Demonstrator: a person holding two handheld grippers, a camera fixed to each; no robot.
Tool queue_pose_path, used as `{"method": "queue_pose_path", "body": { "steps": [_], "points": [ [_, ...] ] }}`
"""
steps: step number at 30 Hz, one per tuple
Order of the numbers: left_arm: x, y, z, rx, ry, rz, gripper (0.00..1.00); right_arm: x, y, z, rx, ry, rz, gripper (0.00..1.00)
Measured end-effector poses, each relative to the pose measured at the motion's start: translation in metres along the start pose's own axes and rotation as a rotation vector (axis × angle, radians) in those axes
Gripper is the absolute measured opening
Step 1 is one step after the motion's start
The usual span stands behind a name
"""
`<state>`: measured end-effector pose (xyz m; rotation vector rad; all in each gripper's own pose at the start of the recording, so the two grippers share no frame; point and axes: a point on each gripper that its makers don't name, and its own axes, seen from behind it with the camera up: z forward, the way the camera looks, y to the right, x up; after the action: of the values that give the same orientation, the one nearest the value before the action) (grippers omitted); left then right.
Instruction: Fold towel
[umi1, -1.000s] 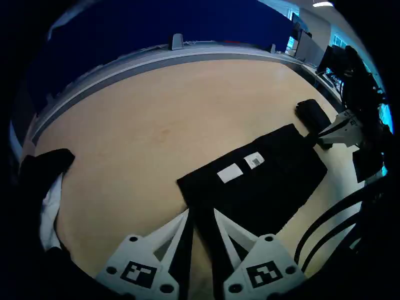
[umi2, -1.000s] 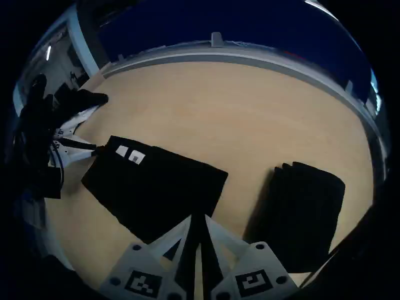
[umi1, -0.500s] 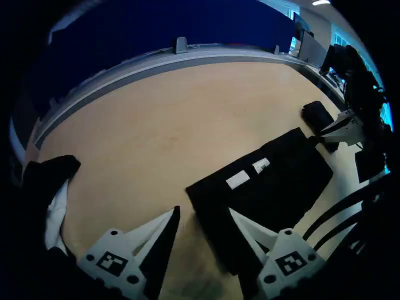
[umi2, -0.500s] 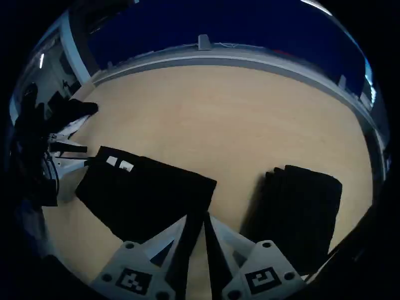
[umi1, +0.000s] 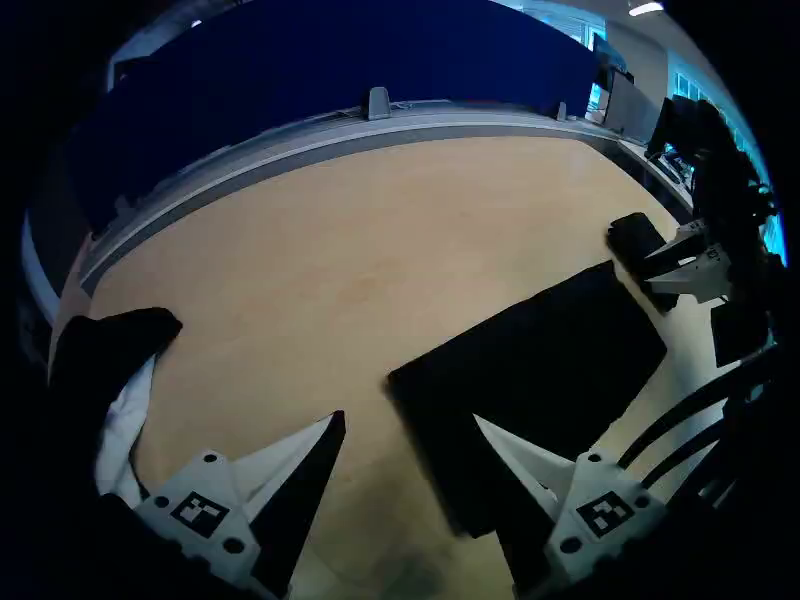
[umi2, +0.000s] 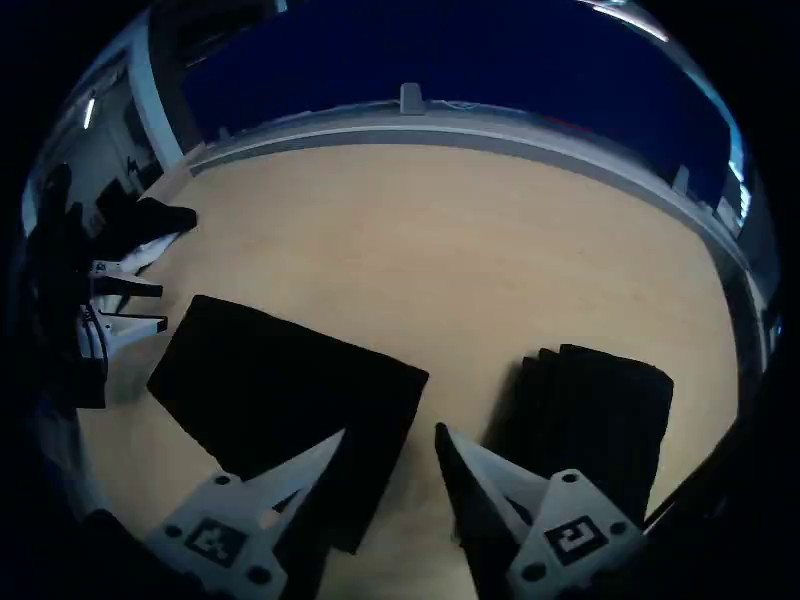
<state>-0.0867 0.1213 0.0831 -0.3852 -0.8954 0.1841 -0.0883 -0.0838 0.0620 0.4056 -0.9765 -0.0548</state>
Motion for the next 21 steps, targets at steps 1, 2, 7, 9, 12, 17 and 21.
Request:
{"method": "queue_pose_path", "body": {
  "steps": [1, 2, 7, 9, 12, 17, 21],
  "points": [
    [-0.001, 0.0, -0.001, 0.0, 0.001, -0.004, 0.84, 0.001, -0.001, -0.001, 0.001, 0.006, -0.002, 0.84],
    [-0.001, 0.0, -0.003, -0.001, 0.002, -0.007, 0.85, 0.001, -0.001, -0.002, 0.001, 0.012, -0.003, 0.89],
    [-0.002, 0.001, -0.008, -0.003, 0.011, -0.024, 0.85, -0.001, -0.005, -0.007, 0.003, 0.015, -0.013, 0.92],
    [-0.002, 0.001, -0.009, 0.0, 0.014, -0.027, 0.85, -0.002, -0.005, -0.009, 0.004, 0.015, -0.017, 0.92],
    [-0.001, 0.0, -0.011, 0.007, 0.024, -0.031, 0.88, -0.003, -0.007, -0.013, 0.009, 0.016, -0.019, 0.96],
    [0.001, -0.001, -0.019, 0.022, 0.046, -0.045, 0.91, -0.004, -0.012, -0.022, 0.019, 0.027, -0.02, 0.97],
    [0.001, -0.004, -0.03, 0.041, 0.068, -0.065, 0.91, -0.005, -0.016, -0.03, 0.024, 0.036, -0.027, 0.98]
  ]
}}
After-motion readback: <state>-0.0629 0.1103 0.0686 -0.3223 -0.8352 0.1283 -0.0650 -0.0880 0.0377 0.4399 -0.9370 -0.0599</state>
